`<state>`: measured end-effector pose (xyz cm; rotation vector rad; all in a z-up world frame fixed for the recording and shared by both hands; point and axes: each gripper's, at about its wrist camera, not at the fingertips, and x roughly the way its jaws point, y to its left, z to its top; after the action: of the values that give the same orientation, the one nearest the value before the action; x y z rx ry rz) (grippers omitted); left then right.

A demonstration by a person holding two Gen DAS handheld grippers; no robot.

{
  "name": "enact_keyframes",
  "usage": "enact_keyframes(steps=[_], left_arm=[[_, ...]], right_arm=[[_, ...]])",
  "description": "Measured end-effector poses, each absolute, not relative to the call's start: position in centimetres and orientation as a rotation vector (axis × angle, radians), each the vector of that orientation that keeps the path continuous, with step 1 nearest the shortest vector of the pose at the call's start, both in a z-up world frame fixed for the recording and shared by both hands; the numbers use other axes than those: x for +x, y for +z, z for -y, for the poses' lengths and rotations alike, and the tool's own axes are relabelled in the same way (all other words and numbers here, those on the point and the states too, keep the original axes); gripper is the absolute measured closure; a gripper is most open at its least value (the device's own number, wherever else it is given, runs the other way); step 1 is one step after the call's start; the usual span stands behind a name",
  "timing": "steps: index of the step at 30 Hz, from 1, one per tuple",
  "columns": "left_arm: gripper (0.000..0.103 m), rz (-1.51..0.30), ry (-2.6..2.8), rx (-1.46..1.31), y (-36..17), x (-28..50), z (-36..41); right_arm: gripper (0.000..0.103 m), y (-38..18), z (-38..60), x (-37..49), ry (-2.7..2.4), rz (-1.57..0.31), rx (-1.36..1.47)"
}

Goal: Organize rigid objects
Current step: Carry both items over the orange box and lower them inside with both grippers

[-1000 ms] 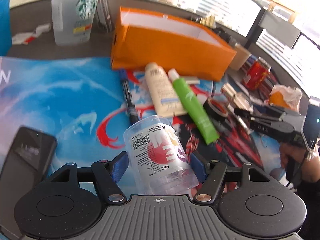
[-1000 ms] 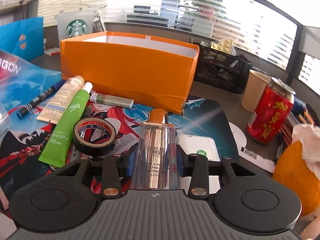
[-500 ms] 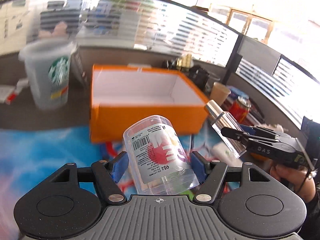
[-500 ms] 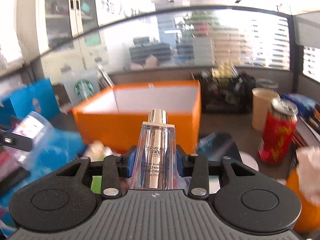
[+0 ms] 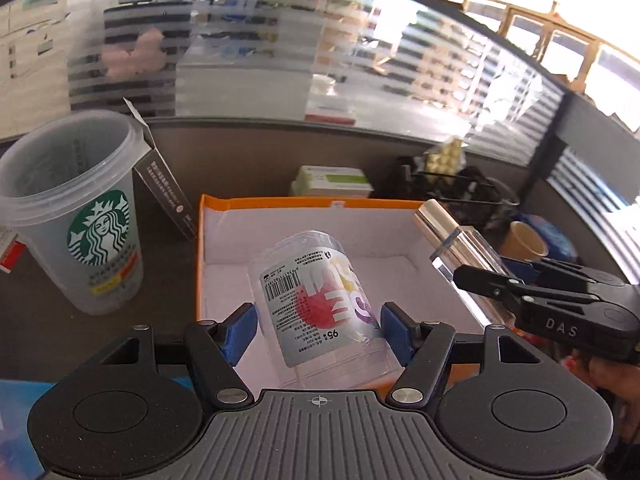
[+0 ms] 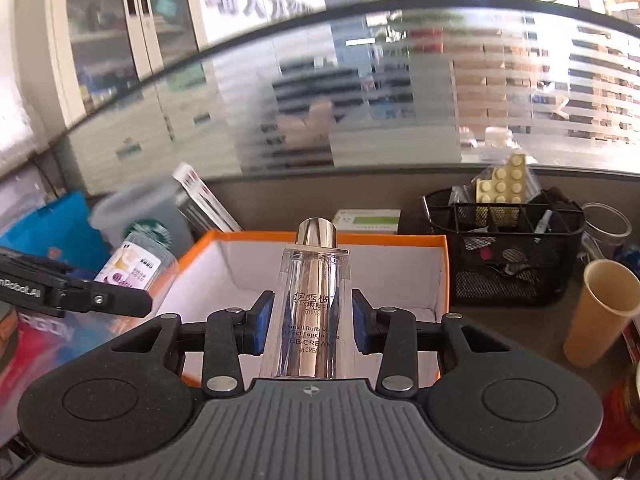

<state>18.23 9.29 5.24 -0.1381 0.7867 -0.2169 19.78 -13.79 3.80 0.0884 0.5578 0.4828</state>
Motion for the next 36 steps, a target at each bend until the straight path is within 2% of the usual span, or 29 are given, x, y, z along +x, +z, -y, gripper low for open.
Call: enact_keyframes(steps=[11, 22, 36], left_arm=[[0.035, -0.899, -0.195, -0.066, 0.2, 23.2, -7.4], [0.035, -0.888, -0.165, 0.103, -0.7, 23.5, -5.6], [0.035, -0.997, -0.185, 0.174, -2.4, 24.7, -3.7]], right_arm=[[0.067, -0.3, 10.3, 24.8, 0.460, -0.709, -0.091], [0.067, -2.5, 9.0, 26.1, 0.442, -0.819, -0.270], [0.068, -3.7, 5.7, 27.6, 0.446, -0.974, -0.547]])
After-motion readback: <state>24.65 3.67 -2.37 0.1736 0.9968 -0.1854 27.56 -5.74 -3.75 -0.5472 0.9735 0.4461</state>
